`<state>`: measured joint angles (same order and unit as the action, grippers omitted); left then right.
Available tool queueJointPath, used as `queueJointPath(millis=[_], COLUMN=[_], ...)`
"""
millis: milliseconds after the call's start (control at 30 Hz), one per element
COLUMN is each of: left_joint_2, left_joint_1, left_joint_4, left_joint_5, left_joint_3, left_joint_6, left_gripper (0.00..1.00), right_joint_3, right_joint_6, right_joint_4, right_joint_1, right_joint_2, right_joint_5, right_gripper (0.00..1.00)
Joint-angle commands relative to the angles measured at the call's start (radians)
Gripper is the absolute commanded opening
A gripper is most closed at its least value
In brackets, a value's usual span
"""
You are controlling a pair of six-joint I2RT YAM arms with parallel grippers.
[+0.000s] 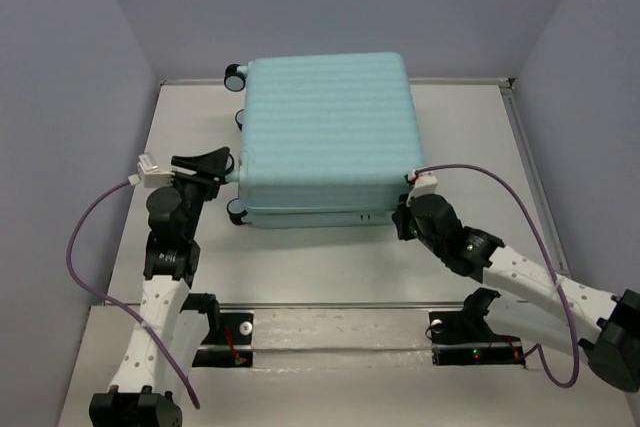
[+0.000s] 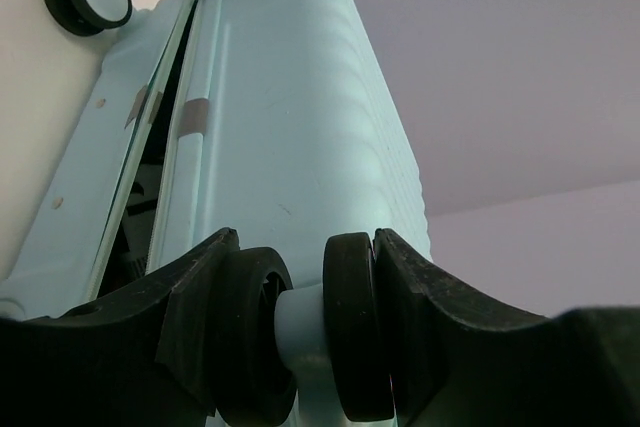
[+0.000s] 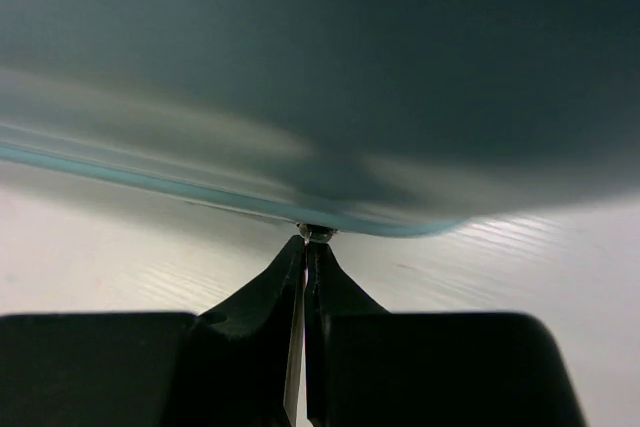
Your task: Pack the luggage
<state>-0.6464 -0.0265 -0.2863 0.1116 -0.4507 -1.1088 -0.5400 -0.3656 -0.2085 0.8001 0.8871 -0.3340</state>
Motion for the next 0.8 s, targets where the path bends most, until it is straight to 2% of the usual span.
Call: queueJointPath(millis=[0, 133, 267, 367, 433, 467, 500, 533, 633, 767], left_joint_2=[-0.021, -0.039, -0.009, 0.014, 0.017, 0.01, 0.007, -0.004, -0.006, 0.004], left_joint_1=[-0.033, -0.041, -0.088, -0.177, -0.312, -0.394, -0.395, -0.447, -0.467, -0.467], left_joint_4=[0.026, 0.012, 0.006, -0.002, -0.013, -0.011, -0.004, 0.01, 0.14, 0.272], left_joint_5=[0.151, 0.149, 0.135, 0.071, -0.011, -0.036, -0.053, -0.061, -0.088, -0.081], left_joint_3=[0.012, 0.012, 0.044, 0.073, 0.086, 0.081, 0.075, 0.054, -0.029, -0.098], left_joint_6=[0.208, 0.214, 0.198, 0.175, 0.161, 0.164, 0.168, 0.194, 0.307, 0.398], left_gripper=[0.06, 0.06, 0.06, 0.06, 0.06, 0.06, 0.06, 0.06, 0.06, 0.06], right_joint_3=[0.027, 0.002, -0.064, -0.17, -0.276, -0.34, -0.341, -0.413, -0.507, -0.439], right_joint_6=[-0.108, -0.092, -0.031, 0.028, 0.016, 0.008, 0.011, 0.036, 0.082, 0.06], right_joint_4=[0.437, 0.521, 0.558, 0.547, 0.589, 0.625, 0.626, 0.635, 0.626, 0.679], right_joint_1=[0.155, 0.376, 0.354, 0.344, 0.344, 0.387, 0.416, 0.45, 0.565, 0.591], right_joint_2=[0.061, 0.195, 0.245, 0.352, 0.433, 0.526, 0.576, 0.626, 0.785, 0.79], right_joint_5=[0.305, 0.172, 0.085, 0.151, 0.274, 0.321, 0.322, 0.358, 0.384, 0.359], right_gripper=[0.07, 0.07, 0.07, 0.07, 0.07, 0.07, 0.07, 0.07, 0.07, 0.07])
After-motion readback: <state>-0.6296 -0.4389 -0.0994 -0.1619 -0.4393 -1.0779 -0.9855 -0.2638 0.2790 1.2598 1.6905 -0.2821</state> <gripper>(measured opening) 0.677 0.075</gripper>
